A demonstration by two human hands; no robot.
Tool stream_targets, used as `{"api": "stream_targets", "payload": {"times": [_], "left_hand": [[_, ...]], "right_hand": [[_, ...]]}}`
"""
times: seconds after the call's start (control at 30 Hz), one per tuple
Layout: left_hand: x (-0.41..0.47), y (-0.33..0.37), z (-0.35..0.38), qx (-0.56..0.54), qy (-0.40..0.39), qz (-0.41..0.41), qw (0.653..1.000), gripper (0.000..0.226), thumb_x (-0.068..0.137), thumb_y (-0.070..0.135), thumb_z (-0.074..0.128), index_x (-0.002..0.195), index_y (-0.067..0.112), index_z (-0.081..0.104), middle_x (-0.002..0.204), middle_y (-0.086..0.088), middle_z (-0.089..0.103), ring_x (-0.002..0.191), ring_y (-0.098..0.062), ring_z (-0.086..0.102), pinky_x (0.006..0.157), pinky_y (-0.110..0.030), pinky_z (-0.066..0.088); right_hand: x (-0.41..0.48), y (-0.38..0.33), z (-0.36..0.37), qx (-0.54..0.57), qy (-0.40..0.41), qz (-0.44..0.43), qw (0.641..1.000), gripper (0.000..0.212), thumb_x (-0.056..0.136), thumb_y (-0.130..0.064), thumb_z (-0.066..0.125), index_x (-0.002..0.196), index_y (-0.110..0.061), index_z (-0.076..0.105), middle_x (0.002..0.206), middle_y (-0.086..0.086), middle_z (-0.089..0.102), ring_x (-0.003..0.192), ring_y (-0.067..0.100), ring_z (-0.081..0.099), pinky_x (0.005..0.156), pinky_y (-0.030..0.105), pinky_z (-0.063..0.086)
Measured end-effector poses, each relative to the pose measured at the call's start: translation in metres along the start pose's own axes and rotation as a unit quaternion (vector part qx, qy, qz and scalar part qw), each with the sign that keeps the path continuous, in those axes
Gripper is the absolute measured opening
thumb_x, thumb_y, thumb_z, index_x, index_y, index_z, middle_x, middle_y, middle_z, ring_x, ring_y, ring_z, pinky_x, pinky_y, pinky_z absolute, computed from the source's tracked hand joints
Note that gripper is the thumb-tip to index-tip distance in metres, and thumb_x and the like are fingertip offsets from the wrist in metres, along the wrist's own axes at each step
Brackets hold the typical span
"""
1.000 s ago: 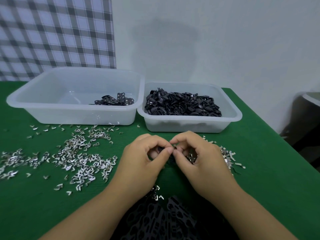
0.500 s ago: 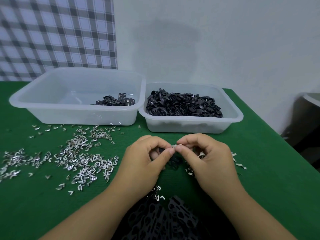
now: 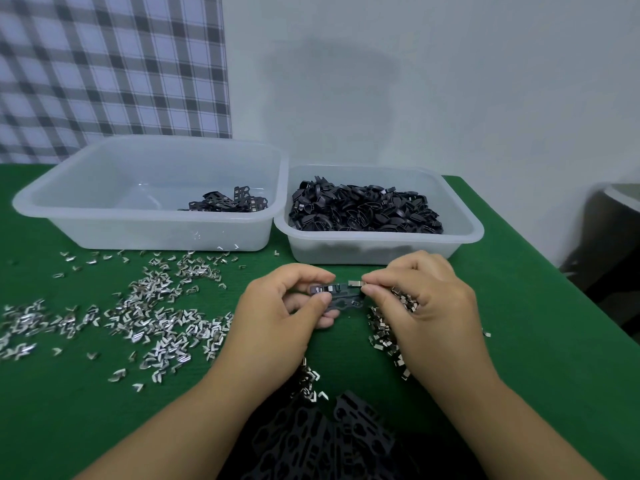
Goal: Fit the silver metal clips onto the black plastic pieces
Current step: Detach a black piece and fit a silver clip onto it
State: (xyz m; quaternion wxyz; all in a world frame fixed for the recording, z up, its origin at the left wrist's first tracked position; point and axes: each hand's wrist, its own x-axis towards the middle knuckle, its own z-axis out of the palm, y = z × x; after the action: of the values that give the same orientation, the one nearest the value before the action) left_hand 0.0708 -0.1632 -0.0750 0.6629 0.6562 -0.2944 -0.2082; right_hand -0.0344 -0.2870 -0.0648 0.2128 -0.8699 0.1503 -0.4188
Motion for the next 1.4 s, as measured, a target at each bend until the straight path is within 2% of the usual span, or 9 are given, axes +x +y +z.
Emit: {"api": "stream_targets", "payload": {"times": [0.1, 0.3, 0.4, 0.8, 1.03, 1.13, 1.23, 1.4], "left_hand": [[-0.0001, 0.0010, 0.0001, -0.018, 0.011, -0.008, 1.000, 0.023, 0.083, -0.005, 0.065, 0.085, 0.019, 0.067, 0.069, 0.004, 0.070, 0.066, -0.017, 0.073, 0.059, -0.014, 0.053], [-0.0007, 0.0025, 0.0007, -0.032, 0.011, -0.010, 0.999, 0.022, 0.080, -0.006, 0.067, 0.080, 0.015, 0.067, 0.066, 0.000, 0.068, 0.063, -0.017, 0.073, 0.056, -0.015, 0.053], [-0.0007, 0.0035, 0.0014, -0.033, 0.014, -0.008, 0.999, 0.022, 0.080, -0.007, 0.067, 0.080, 0.015, 0.067, 0.066, -0.002, 0.069, 0.063, -0.017, 0.072, 0.056, -0.014, 0.053], [-0.0015, 0.0050, 0.0014, -0.047, 0.007, -0.004, 0.999, 0.019, 0.080, -0.007, 0.066, 0.081, 0.011, 0.068, 0.071, -0.009, 0.071, 0.062, -0.017, 0.072, 0.056, -0.015, 0.054], [-0.0011, 0.0043, 0.0004, -0.046, 0.003, -0.004, 0.999, 0.020, 0.080, -0.007, 0.067, 0.081, 0.012, 0.068, 0.071, -0.010, 0.071, 0.062, -0.018, 0.072, 0.056, -0.016, 0.054], [-0.0009, 0.0048, -0.0001, -0.045, 0.005, 0.002, 0.999, 0.020, 0.079, -0.007, 0.067, 0.080, 0.012, 0.069, 0.070, -0.009, 0.071, 0.063, -0.018, 0.072, 0.056, -0.016, 0.054], [-0.0004, 0.0052, -0.0003, -0.052, 0.012, 0.010, 0.999, 0.023, 0.077, -0.008, 0.068, 0.078, 0.015, 0.072, 0.072, -0.013, 0.071, 0.063, -0.017, 0.073, 0.057, -0.016, 0.055], [0.0014, 0.0043, -0.0012, -0.055, 0.018, 0.005, 0.998, 0.035, 0.080, -0.012, 0.063, 0.085, 0.020, 0.074, 0.075, -0.005, 0.074, 0.068, -0.017, 0.073, 0.062, -0.016, 0.056]], "right_hand": [[-0.0001, 0.0001, 0.0002, -0.037, -0.008, -0.015, 0.999, 0.008, 0.074, -0.009, 0.076, 0.080, -0.014, 0.074, 0.073, -0.004, 0.056, 0.077, 0.017, 0.050, 0.071, 0.014, 0.036], [0.0004, -0.0009, 0.0014, -0.067, -0.017, -0.040, 0.997, 0.007, 0.073, -0.006, 0.075, 0.078, -0.011, 0.073, 0.072, -0.001, 0.056, 0.077, 0.020, 0.049, 0.069, 0.020, 0.038], [0.0003, -0.0015, 0.0012, -0.068, -0.020, -0.047, 0.996, 0.007, 0.073, -0.006, 0.076, 0.076, -0.012, 0.073, 0.070, -0.001, 0.055, 0.076, 0.020, 0.048, 0.067, 0.022, 0.038], [-0.0001, -0.0011, 0.0046, -0.046, -0.019, -0.034, 0.998, 0.010, 0.070, -0.007, 0.078, 0.077, -0.014, 0.075, 0.071, -0.002, 0.059, 0.075, 0.018, 0.049, 0.069, 0.016, 0.037], [-0.0008, -0.0017, 0.0044, 0.037, -0.049, 0.030, 0.998, 0.011, 0.072, -0.011, 0.077, 0.078, -0.020, 0.074, 0.075, -0.009, 0.060, 0.080, 0.014, 0.052, 0.071, 0.017, 0.040], [0.0002, -0.0032, 0.0046, 0.051, -0.059, 0.062, 0.995, 0.011, 0.072, -0.013, 0.077, 0.074, -0.022, 0.070, 0.076, -0.013, 0.058, 0.083, 0.011, 0.052, 0.071, 0.014, 0.038], [0.0011, -0.0030, 0.0038, 0.060, -0.079, 0.101, 0.990, 0.012, 0.074, -0.017, 0.075, 0.071, -0.026, 0.067, 0.075, -0.013, 0.057, 0.084, 0.007, 0.052, 0.074, 0.017, 0.039], [0.0025, -0.0046, 0.0065, 0.089, -0.100, 0.149, 0.980, 0.014, 0.078, -0.017, 0.070, 0.072, -0.028, 0.065, 0.077, -0.013, 0.057, 0.080, 0.001, 0.053, 0.072, 0.017, 0.039]]}}
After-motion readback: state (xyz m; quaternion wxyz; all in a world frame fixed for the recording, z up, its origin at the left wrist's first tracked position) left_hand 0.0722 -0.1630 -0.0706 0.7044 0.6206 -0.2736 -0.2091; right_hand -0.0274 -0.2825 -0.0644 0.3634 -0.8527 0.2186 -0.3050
